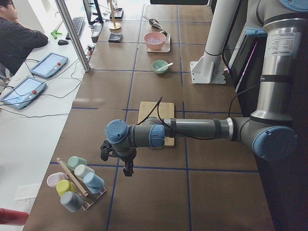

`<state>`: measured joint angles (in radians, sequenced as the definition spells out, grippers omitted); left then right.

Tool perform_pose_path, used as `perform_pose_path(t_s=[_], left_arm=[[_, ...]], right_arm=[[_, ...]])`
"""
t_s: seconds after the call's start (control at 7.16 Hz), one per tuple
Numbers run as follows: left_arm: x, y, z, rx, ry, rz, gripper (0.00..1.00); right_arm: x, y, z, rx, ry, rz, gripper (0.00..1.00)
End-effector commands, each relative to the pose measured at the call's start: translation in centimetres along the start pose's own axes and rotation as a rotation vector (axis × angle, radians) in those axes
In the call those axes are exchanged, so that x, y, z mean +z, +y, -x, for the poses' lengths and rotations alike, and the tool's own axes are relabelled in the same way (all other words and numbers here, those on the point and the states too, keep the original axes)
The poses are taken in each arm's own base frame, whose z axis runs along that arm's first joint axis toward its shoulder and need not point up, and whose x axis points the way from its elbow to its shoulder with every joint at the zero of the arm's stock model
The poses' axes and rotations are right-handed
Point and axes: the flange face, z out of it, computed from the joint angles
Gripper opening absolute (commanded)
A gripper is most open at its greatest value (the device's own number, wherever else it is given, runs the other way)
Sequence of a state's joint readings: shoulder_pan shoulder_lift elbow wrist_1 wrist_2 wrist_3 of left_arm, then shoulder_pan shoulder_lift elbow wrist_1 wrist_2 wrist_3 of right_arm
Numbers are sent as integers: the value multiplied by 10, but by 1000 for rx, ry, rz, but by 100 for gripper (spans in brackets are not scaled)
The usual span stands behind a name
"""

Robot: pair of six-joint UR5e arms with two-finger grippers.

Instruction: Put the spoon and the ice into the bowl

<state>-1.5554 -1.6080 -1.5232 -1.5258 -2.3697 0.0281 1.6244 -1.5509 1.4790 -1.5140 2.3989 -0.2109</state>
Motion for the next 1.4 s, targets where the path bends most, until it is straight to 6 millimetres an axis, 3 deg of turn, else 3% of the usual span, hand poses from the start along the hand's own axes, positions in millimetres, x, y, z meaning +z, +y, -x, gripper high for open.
perform_pose_path(t_s=[0.0, 0.56, 0.7, 1.26], left_arm=[[0, 0, 0, 0, -1, 0, 100], [0, 1, 0, 0, -1, 1, 100], [1, 2, 1, 0, 0, 1, 100], [2, 2, 2, 0, -1, 1, 100]], right_arm=[[0, 2, -3, 74, 4, -18, 100], [-13, -8, 10, 134, -5, -34, 100], [-24, -9, 22, 182, -3, -29, 100], [-25, -6, 23, 181, 6, -26, 100]])
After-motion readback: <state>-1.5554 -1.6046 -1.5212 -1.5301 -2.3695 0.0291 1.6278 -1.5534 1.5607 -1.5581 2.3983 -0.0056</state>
